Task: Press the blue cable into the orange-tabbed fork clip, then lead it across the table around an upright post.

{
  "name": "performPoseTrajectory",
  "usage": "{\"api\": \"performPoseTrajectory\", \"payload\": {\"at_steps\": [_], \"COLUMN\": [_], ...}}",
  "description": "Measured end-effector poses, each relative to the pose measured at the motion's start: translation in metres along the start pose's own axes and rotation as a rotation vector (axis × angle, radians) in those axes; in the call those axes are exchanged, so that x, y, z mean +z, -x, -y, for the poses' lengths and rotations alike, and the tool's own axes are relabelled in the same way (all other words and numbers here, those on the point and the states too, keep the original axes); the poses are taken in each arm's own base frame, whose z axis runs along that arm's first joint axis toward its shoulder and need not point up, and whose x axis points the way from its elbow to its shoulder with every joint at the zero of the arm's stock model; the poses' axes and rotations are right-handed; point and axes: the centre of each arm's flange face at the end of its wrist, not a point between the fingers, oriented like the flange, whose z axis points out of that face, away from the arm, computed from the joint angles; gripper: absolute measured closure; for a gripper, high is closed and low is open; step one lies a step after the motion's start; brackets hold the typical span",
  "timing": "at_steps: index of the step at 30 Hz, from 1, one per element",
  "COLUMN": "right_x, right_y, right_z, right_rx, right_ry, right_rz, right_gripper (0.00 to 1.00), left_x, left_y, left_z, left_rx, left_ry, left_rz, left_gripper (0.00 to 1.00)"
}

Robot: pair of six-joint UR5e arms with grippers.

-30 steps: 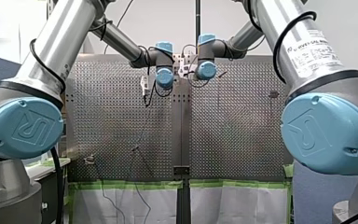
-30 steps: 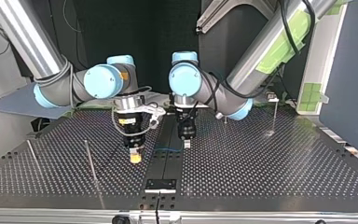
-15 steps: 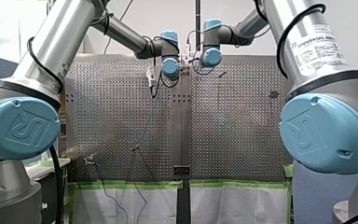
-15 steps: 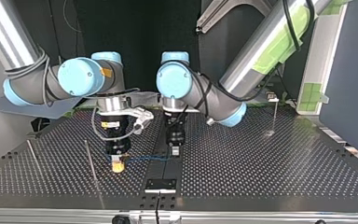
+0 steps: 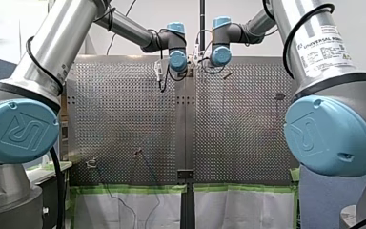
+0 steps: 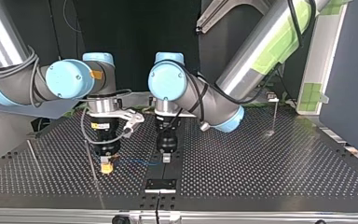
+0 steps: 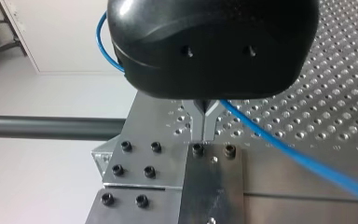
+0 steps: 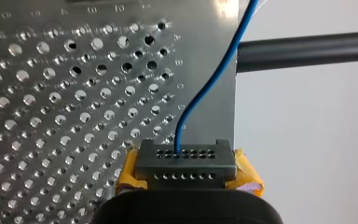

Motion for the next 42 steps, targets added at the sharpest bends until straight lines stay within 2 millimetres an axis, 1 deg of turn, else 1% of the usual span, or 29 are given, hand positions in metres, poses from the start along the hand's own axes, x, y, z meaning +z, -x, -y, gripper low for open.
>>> {"api": "performPoseTrajectory", "payload": {"at_steps": [3,7,11,28,42], "right_x": [0.0,-0.002,-0.003,-0.002,-0.003], "right_y": [-0.004,-0.019,-0.024,-0.024,-0.023], "right_z": [-0.004,-0.011,-0.016,-0.023,-0.023], "right_rx": [0.0,0.004,0.001,-0.005,-0.006], "right_ry": [0.006,0.016,0.022,0.033,0.033], "right_rz": [-0.002,-0.02,-0.022,-0.016,-0.011], "right_gripper": [1.0,1.0,1.0,1.0,1.0], "left_x": [0.0,0.001,0.002,-0.002,-0.004], "left_y": [0.001,0.005,0.007,0.005,0.003], "left_z": [0.002,0.005,0.005,0.006,0.006], "left_rx": [-0.011,-0.023,-0.033,-0.039,-0.035], "left_ry": [-0.016,-0.026,-0.027,-0.03,-0.032], "left_rz": [0.001,0.008,0.011,-0.011,-0.027], "left_gripper": [1.0,1.0,1.0,1.0,1.0]}}
